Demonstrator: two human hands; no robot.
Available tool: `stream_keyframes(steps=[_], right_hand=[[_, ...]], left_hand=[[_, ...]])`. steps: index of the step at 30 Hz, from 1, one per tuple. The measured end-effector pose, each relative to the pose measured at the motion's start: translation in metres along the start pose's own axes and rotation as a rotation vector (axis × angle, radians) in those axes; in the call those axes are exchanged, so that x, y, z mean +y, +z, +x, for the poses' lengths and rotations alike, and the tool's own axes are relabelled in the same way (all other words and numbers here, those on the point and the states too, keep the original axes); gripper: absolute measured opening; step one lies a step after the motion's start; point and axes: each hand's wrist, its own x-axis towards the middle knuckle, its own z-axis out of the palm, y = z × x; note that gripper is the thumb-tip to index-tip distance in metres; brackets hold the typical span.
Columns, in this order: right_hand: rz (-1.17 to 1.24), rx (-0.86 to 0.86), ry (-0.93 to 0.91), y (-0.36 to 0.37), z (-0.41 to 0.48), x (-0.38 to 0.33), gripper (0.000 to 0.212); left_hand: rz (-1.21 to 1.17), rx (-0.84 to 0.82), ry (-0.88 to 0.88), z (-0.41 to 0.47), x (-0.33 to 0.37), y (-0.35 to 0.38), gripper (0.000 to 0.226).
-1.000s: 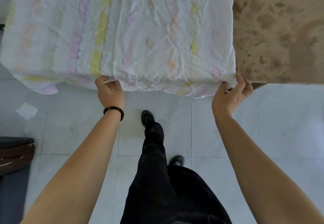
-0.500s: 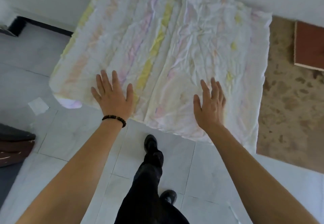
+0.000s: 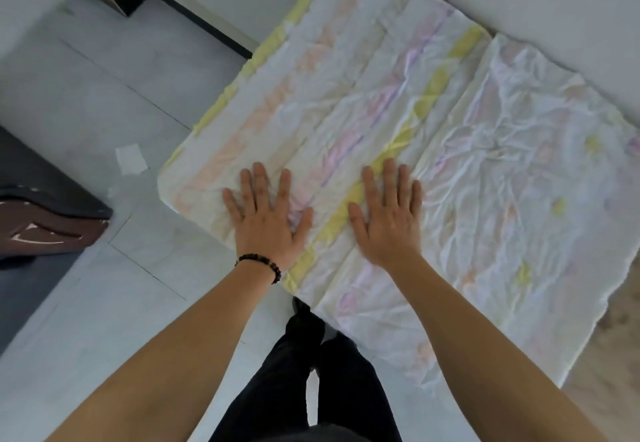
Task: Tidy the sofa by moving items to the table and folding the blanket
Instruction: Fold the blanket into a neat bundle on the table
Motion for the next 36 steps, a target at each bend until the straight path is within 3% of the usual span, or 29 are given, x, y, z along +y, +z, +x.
stream_keyframes(steps=[7,11,15,19,21,23,25,27,30,33,35,36], right_hand=[[0.026,-0.044,-0.03,-0.008,0.006,0.002,0.07],[0.012,-0.086,-0.031,-0.019,0.008,0.004,0.069],[0.112,-0.035,-0.025,-0.04,0.055,-0.008,0.064],[0.178,0.043,-0.189,-0.055,0.147,-0.044,0.064],[0.197,0.059,-0.241,-0.058,0.197,-0.067,0.06],[0.166,0.011,-0.287,-0.057,0.244,-0.095,0.058],[0.042,-0.106,-0.386,-0.051,0.287,-0.12,0.056],[-0.139,-0.272,-0.483,-0.048,0.321,-0.137,0.057],[-0.345,-0.425,-0.509,-0.057,0.347,-0.158,0.065],[-0.479,-0.578,-0.483,-0.065,0.362,-0.177,0.043],[-0.495,-0.663,-0.462,-0.066,0.367,-0.183,0.036],[-0.483,-0.691,-0.451,-0.065,0.371,-0.184,0.033]], left_hand=[[0.049,-0.115,-0.06,0.005,0.008,-0.011,0.077],[-0.005,-0.197,-0.01,0.002,-0.002,-0.026,0.075],[-0.154,-0.031,-0.083,0.029,-0.032,-0.055,0.073],[-0.373,0.083,-0.3,0.115,-0.075,-0.084,0.069],[-0.645,-0.101,-0.38,0.162,-0.09,-0.097,0.066],[-0.879,-0.421,-0.417,0.196,-0.1,-0.102,0.063],[-0.952,-0.68,-0.473,0.211,-0.107,-0.099,0.073],[-1.057,-0.818,-0.5,0.218,-0.114,-0.089,0.078],[-1.302,-0.938,-0.545,0.227,-0.128,-0.067,0.063],[-1.335,-1.073,-0.427,0.232,-0.136,-0.055,0.063],[-1.226,-0.953,-0.371,0.236,-0.132,-0.054,0.054],[-1.15,-0.77,-0.399,0.237,-0.129,-0.056,0.047]])
